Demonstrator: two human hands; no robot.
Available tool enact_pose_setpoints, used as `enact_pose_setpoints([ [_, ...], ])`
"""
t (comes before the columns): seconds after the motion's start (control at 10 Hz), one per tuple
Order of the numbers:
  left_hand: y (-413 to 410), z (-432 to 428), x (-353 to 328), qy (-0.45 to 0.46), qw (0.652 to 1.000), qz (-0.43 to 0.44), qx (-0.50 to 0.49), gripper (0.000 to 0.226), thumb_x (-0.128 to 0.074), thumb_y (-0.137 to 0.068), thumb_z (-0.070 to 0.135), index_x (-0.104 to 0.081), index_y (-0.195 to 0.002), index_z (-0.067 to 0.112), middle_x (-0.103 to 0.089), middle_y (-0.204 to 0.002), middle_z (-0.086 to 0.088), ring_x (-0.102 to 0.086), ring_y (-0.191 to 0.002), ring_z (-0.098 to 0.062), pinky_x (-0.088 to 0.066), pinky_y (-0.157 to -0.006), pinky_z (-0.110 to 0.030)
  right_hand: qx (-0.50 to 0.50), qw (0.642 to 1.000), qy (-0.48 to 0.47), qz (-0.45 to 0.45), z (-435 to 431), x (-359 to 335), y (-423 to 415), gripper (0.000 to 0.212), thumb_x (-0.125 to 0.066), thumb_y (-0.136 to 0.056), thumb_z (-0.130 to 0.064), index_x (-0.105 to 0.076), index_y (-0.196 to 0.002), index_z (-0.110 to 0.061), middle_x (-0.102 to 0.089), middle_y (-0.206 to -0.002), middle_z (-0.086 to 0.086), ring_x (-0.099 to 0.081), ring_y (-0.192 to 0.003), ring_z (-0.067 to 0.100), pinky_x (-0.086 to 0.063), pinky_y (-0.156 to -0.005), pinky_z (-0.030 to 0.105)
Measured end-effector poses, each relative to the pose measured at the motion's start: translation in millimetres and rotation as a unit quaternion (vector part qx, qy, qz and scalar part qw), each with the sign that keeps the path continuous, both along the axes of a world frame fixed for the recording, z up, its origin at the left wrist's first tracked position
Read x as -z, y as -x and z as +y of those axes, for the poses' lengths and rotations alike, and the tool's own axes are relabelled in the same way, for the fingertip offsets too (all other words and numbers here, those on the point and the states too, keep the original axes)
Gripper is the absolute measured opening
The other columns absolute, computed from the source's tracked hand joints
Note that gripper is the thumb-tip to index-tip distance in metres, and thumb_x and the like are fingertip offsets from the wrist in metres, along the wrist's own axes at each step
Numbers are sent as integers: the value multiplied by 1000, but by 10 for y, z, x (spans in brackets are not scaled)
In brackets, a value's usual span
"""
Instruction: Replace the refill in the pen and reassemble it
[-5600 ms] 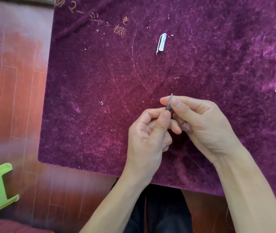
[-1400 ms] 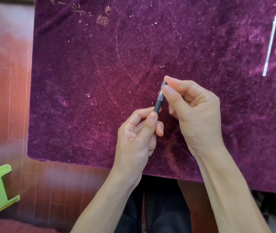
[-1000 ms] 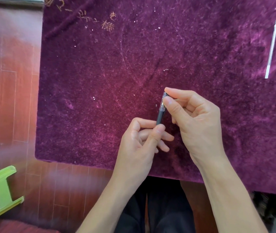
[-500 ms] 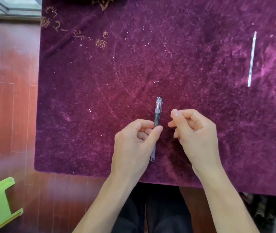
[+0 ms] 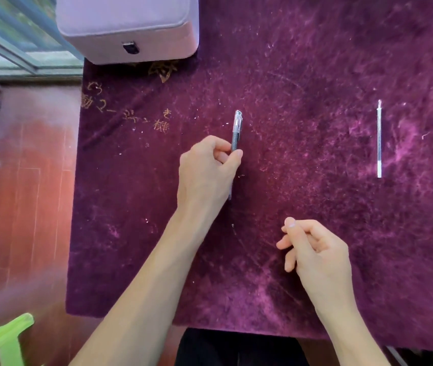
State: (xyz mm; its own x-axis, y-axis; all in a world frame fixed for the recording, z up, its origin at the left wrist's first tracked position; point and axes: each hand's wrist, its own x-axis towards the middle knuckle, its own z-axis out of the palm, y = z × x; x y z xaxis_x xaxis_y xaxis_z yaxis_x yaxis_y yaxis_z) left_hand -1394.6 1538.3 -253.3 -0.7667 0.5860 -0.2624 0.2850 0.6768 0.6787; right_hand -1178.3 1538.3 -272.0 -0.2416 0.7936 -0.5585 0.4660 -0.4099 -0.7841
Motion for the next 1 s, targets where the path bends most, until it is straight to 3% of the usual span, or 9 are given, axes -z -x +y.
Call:
enact_pose_setpoints([
  [0.1,88,111,34,18,1000,11,-9,15,-74,-88,33,-77,-96,21,-70,-70,11,-67,-69,-4,-57,-79,-29,2,1000,6,0,-4,0,-7,26,-67,-104,-36,-75,-81,-30,-78,-73,-2,-57,-43,6,-41,-46,10],
  [0.2,101,144,74,28,999,21,-20,16,-74,-87,33,-75,-98,22,-65,-65,15,-62,-59,6,-50,-66,-14,-2,1000,-2,-3,-4,-6,-7,25,-67,-105,-35,-75,-82,-30,-78,-73,-2,-57,-43,4,-42,-47,9],
  [0.3,85,144,102,27,999,29,-24,23,-74,-88,32,-72,-108,20,-64,-65,16,-59,-62,7,-47,-68,-15,0,1000,-7,-3,-2,-4,2,25,-67,-104,-35,-75,-81,-29,-78,-72,-3,-57,-42,3,-42,-47,8],
  [0.4,62,142,106,32,998,40,-25,24,-73,-88,31,-71,-110,20,-62,-62,16,-56,-54,11,-39,-59,-2,4,1000,-7,-3,-12,10,3,26,-67,-104,-35,-75,-81,-27,-78,-71,-3,-57,-41,2,-42,-47,8],
  [0.6,70,111,84,31,998,54,-26,31,-72,-88,36,-70,-114,20,-70,-76,11,-66,-77,-7,-47,-79,-21,4,1000,-21,-4,-31,8,-10,26,-67,-104,-35,-75,-81,-27,-78,-72,-5,-58,-42,3,-49,-55,7],
  [0.7,82,45,42,30,998,57,-25,32,-72,-86,39,-70,-113,21,-72,-81,9,-67,-83,-10,-49,-78,-24,5,1000,-18,-10,-44,-14,-18,26,-67,-104,-36,-75,-81,-27,-78,-73,-6,-58,-44,2,-49,-55,8],
  [0.8,-24,-142,-96,26,999,37,-2,28,-72,-86,38,-69,-109,22,-70,-74,10,-67,-77,-7,-48,-75,-22,3,1000,-12,-14,-93,-137,-53,26,-67,-104,-36,-76,-82,-26,-77,-74,-8,-57,-49,0,-47,-54,11],
  [0.9,-146,-421,-291,26,999,-35,20,21,-71,-86,34,-69,-105,25,-69,-69,11,-67,-73,-9,-50,-74,-24,-10,999,-4,-50,-164,-427,-72,26,-66,-104,-35,-77,-83,-24,-76,-75,-9,-57,-57,0,-49,-65,19],
  [1.0,-387,-851,-530,35,992,-123,18,19,-72,-84,30,-69,-103,31,-65,-68,13,-61,-63,0,-48,-69,-22,4,999,-5,-36,-287,-866,-215,25,-66,-104,-35,-77,-84,-24,-76,-77,-11,-60,-61,0,-50,-68,21],
])
